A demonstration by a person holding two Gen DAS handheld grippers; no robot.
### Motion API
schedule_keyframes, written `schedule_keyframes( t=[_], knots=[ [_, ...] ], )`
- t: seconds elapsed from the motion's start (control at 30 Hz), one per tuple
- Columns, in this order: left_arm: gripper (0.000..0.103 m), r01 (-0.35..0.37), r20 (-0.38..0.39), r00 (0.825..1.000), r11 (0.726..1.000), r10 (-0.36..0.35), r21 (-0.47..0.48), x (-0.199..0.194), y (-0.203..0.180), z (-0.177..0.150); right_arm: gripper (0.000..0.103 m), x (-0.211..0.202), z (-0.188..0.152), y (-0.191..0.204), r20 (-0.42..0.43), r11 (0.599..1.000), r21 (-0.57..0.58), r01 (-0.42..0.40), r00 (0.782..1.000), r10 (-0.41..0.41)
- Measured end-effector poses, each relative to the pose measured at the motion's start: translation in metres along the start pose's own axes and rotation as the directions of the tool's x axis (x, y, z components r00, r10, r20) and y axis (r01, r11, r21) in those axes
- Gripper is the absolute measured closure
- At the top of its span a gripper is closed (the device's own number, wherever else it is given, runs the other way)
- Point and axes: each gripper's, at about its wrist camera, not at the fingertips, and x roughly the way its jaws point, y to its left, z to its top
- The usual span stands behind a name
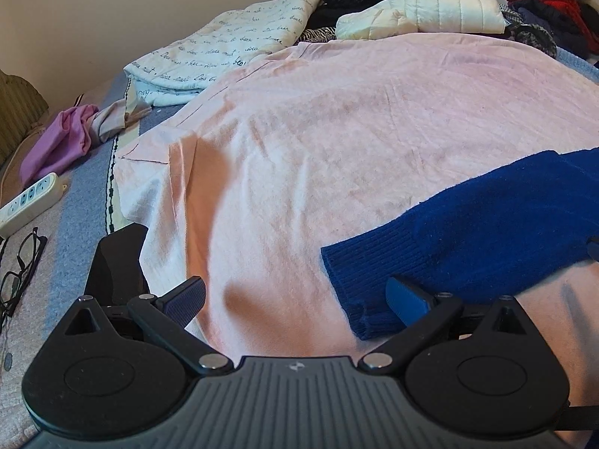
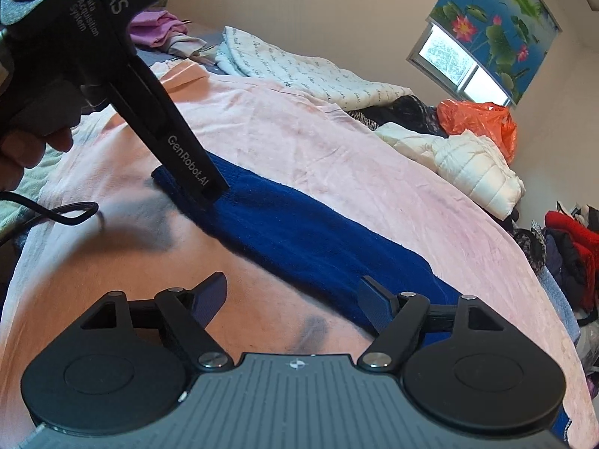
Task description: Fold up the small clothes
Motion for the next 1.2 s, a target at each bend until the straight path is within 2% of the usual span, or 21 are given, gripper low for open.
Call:
schedule_keyframes(
  t=[0.23,0.43,0.73,1.2],
  knots=[
    [0.0,0.017,-0.006,1.0,1.0,-0.017,-0.011,0.003,0.004,-0.001,0.001,0.003,-0.012,-0.008,0.019,0.996,0.081,0.035,0.999,-0.037],
    [0.0,0.017,-0.006,1.0,1.0,-0.018,-0.01,0.003,0.004,-0.001,0.001,0.004,-0.014,-0.013,0.012,0.994,0.112,0.015,1.0,-0.017],
    [0.0,0.019,-0.007,1.0,1.0,-0.019,-0.013,0.002,0.004,-0.001,0.001,0.002,-0.013,-0.007,0.026,0.996,0.068,0.052,0.998,-0.054],
    [0.0,0.013,-0.005,1.0,1.0,-0.013,-0.028,0.003,0.011,0.002,0.001,0.002,-0.014,-0.004,0.03,0.997,0.055,0.063,0.997,-0.065]
  ],
)
